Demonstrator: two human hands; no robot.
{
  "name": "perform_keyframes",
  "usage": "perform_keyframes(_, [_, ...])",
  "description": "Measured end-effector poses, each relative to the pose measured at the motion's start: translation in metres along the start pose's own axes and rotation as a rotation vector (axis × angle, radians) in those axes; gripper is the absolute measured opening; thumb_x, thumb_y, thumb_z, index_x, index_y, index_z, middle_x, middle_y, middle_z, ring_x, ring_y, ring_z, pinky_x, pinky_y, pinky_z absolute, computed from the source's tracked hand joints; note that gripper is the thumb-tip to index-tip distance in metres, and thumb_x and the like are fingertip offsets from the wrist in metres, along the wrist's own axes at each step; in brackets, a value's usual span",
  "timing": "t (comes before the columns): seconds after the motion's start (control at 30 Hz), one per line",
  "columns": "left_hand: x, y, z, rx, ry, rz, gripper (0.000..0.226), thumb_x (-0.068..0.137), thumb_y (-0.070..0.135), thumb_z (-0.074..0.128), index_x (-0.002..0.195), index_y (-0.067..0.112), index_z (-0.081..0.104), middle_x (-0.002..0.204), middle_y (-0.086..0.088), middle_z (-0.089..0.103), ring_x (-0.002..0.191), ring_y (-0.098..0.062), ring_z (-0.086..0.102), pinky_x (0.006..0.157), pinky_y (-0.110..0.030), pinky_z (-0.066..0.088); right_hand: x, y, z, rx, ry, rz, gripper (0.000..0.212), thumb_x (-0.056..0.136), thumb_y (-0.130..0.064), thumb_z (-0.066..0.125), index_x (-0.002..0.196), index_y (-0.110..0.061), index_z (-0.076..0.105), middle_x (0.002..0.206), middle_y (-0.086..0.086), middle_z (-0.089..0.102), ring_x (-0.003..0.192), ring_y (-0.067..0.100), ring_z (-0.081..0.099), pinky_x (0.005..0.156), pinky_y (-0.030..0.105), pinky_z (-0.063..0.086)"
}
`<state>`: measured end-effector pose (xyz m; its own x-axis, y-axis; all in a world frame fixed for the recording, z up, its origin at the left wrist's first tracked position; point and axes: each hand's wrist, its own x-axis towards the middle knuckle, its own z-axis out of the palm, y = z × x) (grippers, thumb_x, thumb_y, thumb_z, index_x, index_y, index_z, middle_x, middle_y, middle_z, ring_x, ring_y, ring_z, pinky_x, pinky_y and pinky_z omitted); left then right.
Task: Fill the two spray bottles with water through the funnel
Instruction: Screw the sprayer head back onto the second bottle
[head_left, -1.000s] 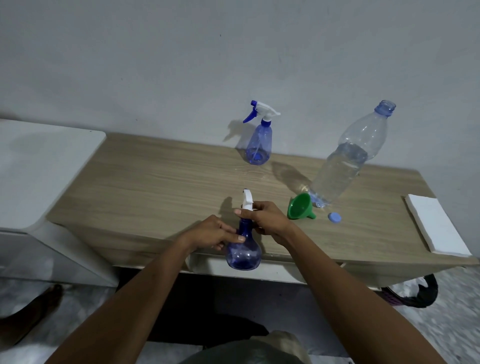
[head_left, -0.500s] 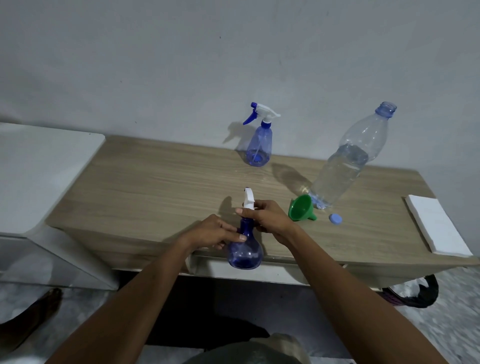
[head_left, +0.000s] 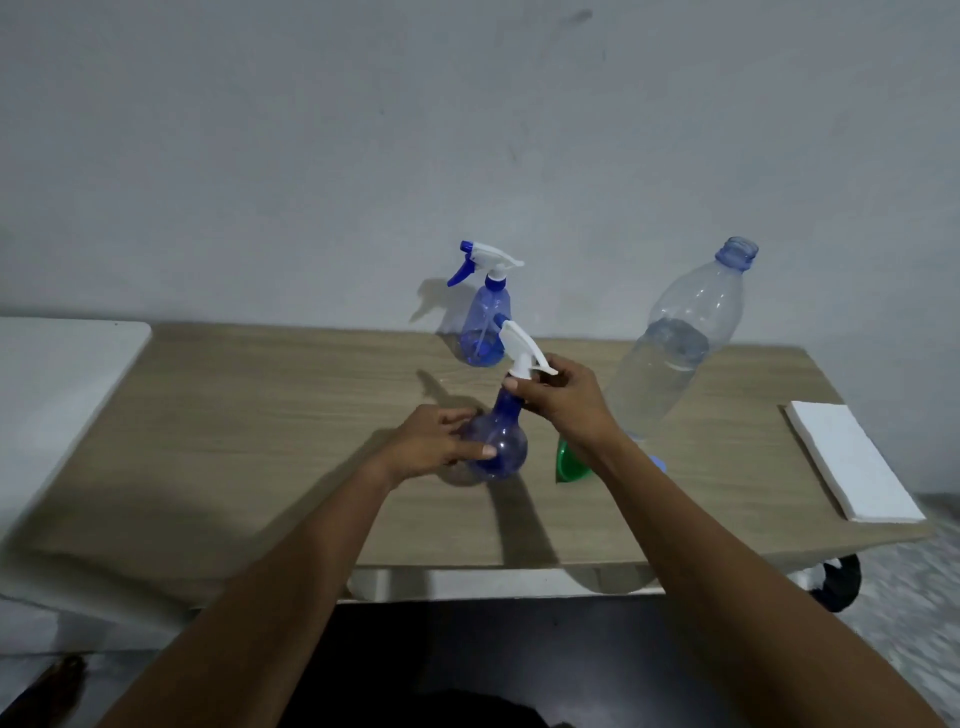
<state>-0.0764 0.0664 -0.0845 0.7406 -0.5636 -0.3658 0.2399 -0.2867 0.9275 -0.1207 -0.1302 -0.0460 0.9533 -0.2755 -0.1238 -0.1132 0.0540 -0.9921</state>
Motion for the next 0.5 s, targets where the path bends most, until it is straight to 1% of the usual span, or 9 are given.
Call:
perform_keyframes(0.07, [0.024,0.003,0.009,0.061,0.154,0.097,0.068,0.062,0.009,0.093,0.125,0.010,0.066,0.115,-0.001,0.073,0.107,-0.015,0.069,0.089,-0.019,0.054,0.012,0.006,-0.006,-0.059,0.060,-0.066,0.031,0.082,0.003,0.080,0.109,-0.007,0.068,0.088,0.001,0.074,0.084,0.015,0.070,0.081,0.031,0.059])
perform_keyframes(0.13, [0.043,0.002,0.022,0.135,0.258,0.142,0.068,0.060,0.009,0.092,0.123,0.017,0.068,0.108,0.003,0.073,0.096,-0.011,0.069,0.085,-0.015,0.054,0.021,0.017,-0.011,-0.100,0.121,-0.061,0.046,0.081,0.001,0.081,0.121,-0.010,0.062,0.105,0.005,0.075,0.096,0.016,0.071,0.078,0.029,0.060])
perform_keyframes(0.17, [0.050,0.001,0.029,0.142,0.285,0.143,0.067,0.060,0.007,0.091,0.121,0.020,0.069,0.104,0.004,0.073,0.091,-0.012,0.069,0.082,-0.016,0.055,0.025,0.024,-0.015,-0.101,0.165,-0.036,0.051,0.080,0.001,0.082,0.123,-0.010,0.059,0.109,0.006,0.074,0.099,0.018,0.071,0.077,0.030,0.060])
perform_keyframes(0.23, [0.068,-0.005,0.041,0.103,0.329,0.166,0.064,0.057,0.010,0.088,0.116,0.026,0.069,0.103,0.001,0.075,0.092,-0.021,0.072,0.083,-0.029,0.059,0.035,0.038,-0.021,-0.054,0.249,0.016,0.051,0.079,0.005,0.081,0.122,-0.008,0.057,0.107,0.009,0.073,0.099,0.024,0.072,0.081,0.036,0.061])
perform_keyframes(0.3, [0.086,-0.013,0.050,0.082,0.359,0.196,0.061,0.058,0.010,0.083,0.112,0.033,0.069,0.101,0.000,0.076,0.092,-0.023,0.073,0.084,-0.041,0.060,0.047,0.048,-0.026,-0.034,0.316,0.030,0.048,0.078,0.006,0.081,0.120,-0.005,0.061,0.107,0.011,0.075,0.101,0.029,0.073,0.087,0.041,0.062])
perform_keyframes(0.37, [0.103,-0.015,0.058,0.072,0.393,0.220,0.062,0.061,0.009,0.080,0.118,0.031,0.067,0.101,0.000,0.075,0.091,-0.023,0.073,0.084,-0.044,0.059,0.060,0.052,-0.028,-0.022,0.341,0.010,0.044,0.079,0.006,0.080,0.119,-0.006,0.065,0.109,0.010,0.076,0.104,0.026,0.074,0.092,0.041,0.061])
perform_keyframes(0.4, [0.111,-0.015,0.062,0.078,0.417,0.232,0.062,0.063,0.009,0.080,0.120,0.031,0.067,0.103,0.000,0.075,0.090,-0.021,0.072,0.084,-0.042,0.059,0.067,0.054,-0.029,-0.026,0.345,0.004,0.043,0.080,0.006,0.079,0.119,-0.008,0.066,0.109,0.008,0.076,0.106,0.023,0.073,0.094,0.040,0.060])
perform_keyframes(0.43, [0.116,-0.013,0.065,0.102,0.435,0.231,0.060,0.066,0.009,0.079,0.121,0.030,0.067,0.105,0.001,0.074,0.089,-0.017,0.071,0.083,-0.036,0.059,0.074,0.053,-0.030,-0.047,0.349,-0.004,0.043,0.081,0.004,0.079,0.119,-0.010,0.066,0.111,0.006,0.076,0.107,0.022,0.073,0.095,0.039,0.059])
perform_keyframes(0.5, [0.125,-0.008,0.069,0.140,0.447,0.248,0.055,0.072,0.004,0.078,0.120,0.029,0.067,0.106,0.004,0.074,0.086,-0.009,0.069,0.076,-0.015,0.054,0.085,0.055,-0.033,-0.125,0.339,-0.012,0.043,0.083,-0.003,0.080,0.122,-0.016,0.067,0.116,0.003,0.075,0.111,0.020,0.070,0.098,0.038,0.058])
